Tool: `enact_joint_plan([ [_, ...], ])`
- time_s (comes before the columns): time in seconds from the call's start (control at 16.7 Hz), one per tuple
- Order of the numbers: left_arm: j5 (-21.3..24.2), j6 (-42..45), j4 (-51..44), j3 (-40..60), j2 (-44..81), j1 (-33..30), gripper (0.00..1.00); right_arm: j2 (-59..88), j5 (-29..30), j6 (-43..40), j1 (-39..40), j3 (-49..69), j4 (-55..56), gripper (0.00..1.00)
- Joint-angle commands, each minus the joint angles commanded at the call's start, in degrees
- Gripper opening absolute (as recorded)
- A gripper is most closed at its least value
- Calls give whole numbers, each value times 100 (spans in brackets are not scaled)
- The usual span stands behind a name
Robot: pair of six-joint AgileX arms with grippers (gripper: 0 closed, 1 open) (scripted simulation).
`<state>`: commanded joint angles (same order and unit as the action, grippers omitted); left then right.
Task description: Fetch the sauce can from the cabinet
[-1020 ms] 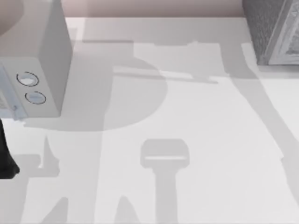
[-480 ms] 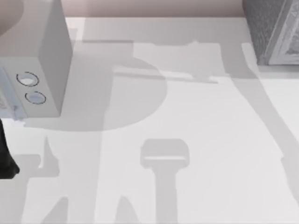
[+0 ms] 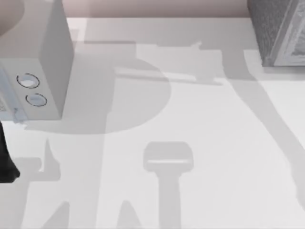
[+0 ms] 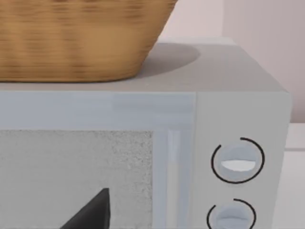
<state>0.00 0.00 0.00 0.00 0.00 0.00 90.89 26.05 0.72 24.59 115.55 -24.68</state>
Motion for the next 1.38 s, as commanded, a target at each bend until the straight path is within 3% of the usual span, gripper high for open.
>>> enact_joint_plan([
  [0.3,0,0,0,0,0,0,100,-1099,1398,6,1424,229,-1381,0],
  [0.48,0,0,0,0,0,0,100,-1508,1813,10,1844,278,-1795,0],
  [0.96,0,0,0,0,0,0,100,-1780,1673,14,1696,-80,-1649,0],
  [1.14,0,0,0,0,0,0,100,-2378,1324,2,1353,-987,-1307,0],
  [1.38,0,0,0,0,0,0,100,-3609,621,-18,657,-3029,-617,0],
])
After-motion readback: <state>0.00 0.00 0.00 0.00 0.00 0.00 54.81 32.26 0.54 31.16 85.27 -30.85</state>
